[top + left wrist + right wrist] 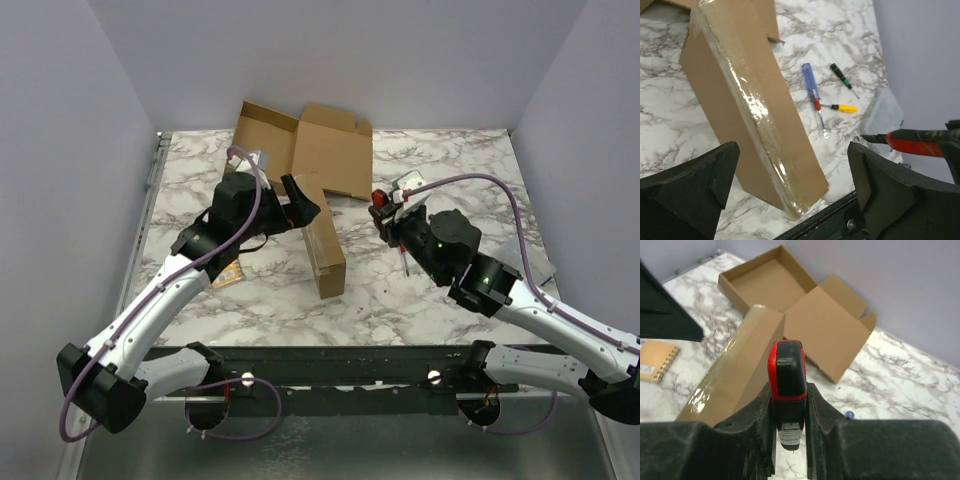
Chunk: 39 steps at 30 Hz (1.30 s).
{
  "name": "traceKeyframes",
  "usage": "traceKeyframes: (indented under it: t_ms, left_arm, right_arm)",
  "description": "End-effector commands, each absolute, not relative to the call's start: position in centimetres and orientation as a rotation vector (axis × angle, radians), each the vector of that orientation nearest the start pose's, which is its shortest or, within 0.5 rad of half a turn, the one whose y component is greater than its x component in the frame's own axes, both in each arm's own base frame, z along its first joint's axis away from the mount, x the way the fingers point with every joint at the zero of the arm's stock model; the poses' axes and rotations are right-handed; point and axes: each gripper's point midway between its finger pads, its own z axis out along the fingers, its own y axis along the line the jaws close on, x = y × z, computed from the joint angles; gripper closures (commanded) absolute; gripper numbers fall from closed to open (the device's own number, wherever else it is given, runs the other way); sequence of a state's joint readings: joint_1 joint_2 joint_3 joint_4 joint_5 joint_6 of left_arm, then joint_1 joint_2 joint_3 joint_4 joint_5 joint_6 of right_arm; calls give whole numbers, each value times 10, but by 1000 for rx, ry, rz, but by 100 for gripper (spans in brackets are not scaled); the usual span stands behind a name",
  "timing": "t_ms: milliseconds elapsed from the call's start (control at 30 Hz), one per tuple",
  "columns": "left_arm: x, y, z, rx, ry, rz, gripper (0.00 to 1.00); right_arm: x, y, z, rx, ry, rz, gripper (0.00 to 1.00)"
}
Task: Unpack the express box
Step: Cut the express box at the center of the board.
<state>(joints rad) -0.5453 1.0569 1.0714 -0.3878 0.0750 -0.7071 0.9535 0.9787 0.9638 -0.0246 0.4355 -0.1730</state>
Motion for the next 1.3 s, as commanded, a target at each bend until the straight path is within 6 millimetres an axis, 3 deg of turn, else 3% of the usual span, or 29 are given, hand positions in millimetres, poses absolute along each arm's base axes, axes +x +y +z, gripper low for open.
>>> traceKeyframes:
  t_ms: [0,200,333,600,833,1067,1167,1267]
  left_arm:
    - [292,-223,250,-86,2171,-808,1]
    - [311,-232,220,-166,2255,-741,1]
    - [323,-232,212,-216,2252,-663,1]
    - [330,-258,200,-99,2287,-619,1]
    - [335,-265,187,-43,2313,-568,2]
    - [330,-267,179,81,2337,-556,28]
    - [326,-266,177,95,2342,-562,31]
    - [324,-266,176,95,2348,-571,32]
  right_arm:
    - [250,247,332,-595,1607,392,100]
    - [236,261,316,-726,1635,451,100]
    - [211,276,309,-930,1537,556,100]
    - [195,288,338,-993,1379,643,100]
    - [178,312,344,-1111,1294,758,100]
    - [171,320,369,-1113,1114,775,99]
    - [162,332,367,-1160,1047,830,99]
    - [166,341,366,-1155,1031,846,99]
